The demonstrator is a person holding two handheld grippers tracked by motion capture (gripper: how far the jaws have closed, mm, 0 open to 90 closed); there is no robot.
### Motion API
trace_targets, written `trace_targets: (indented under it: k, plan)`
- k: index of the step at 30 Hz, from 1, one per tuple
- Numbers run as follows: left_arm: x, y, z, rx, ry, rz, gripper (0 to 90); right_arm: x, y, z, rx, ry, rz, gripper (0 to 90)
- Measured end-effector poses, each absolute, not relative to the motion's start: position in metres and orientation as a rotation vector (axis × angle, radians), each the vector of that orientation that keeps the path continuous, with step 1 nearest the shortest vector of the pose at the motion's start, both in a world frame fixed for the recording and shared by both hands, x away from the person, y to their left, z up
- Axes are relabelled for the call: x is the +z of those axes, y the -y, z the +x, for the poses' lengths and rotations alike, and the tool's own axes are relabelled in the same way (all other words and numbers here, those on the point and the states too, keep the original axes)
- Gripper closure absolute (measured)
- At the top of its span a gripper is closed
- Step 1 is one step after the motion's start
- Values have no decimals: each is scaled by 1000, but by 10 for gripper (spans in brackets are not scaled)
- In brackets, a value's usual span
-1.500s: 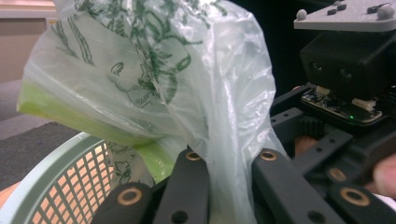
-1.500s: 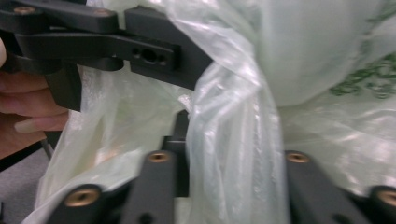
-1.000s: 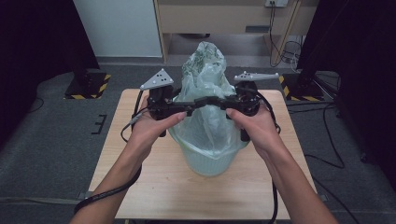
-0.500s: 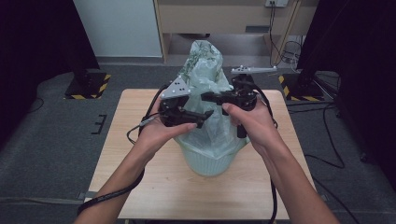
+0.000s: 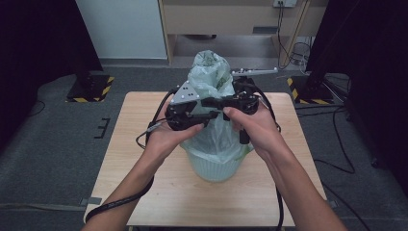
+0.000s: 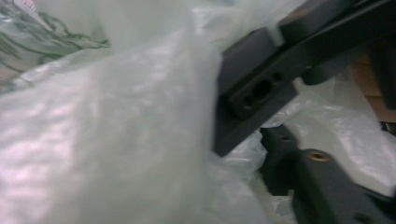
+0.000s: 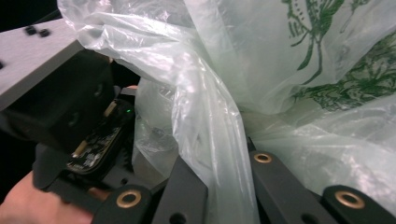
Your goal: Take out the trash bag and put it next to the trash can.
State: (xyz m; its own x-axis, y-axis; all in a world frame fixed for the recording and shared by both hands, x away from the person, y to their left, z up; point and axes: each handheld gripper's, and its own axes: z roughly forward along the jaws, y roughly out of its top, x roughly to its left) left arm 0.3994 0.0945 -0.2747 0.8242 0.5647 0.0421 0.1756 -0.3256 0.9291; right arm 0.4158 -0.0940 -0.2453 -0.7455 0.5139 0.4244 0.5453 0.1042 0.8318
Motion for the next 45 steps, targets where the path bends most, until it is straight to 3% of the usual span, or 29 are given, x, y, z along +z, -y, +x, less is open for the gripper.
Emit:
trace_targets:
  k: [6, 10, 19, 24, 27, 30, 35, 41, 45]
  plan:
    - [-277, -96, 400, 444, -595, 1890, 787, -246, 94, 415, -1760, 2300, -1105, 874]
    - [-279, -98, 401, 439, -608, 1888, 850, -246, 97, 413, -1767, 2307, -1116, 809]
    - [-278, -105, 408, 412, -658, 1855, 873, -245, 112, 414, -1820, 2322, -1192, 396]
    - [-280, -109, 411, 389, -688, 1826, 874, -246, 121, 414, -1854, 2309, -1226, 282]
    - [-280, -112, 412, 372, -699, 1805, 875, -246, 125, 413, -1858, 2318, -1243, 260]
    - [-278, -114, 411, 358, -702, 1787, 875, -247, 129, 412, -1858, 2325, -1245, 264]
    - [-270, -115, 406, 351, -691, 1770, 876, -249, 133, 405, -1856, 2338, -1212, 371]
    - [-266, -118, 406, 330, -699, 1750, 876, -251, 133, 400, -1805, 2382, -1162, 612]
    - [-266, -119, 406, 316, -704, 1743, 876, -253, 133, 400, -1777, 2403, -1128, 822]
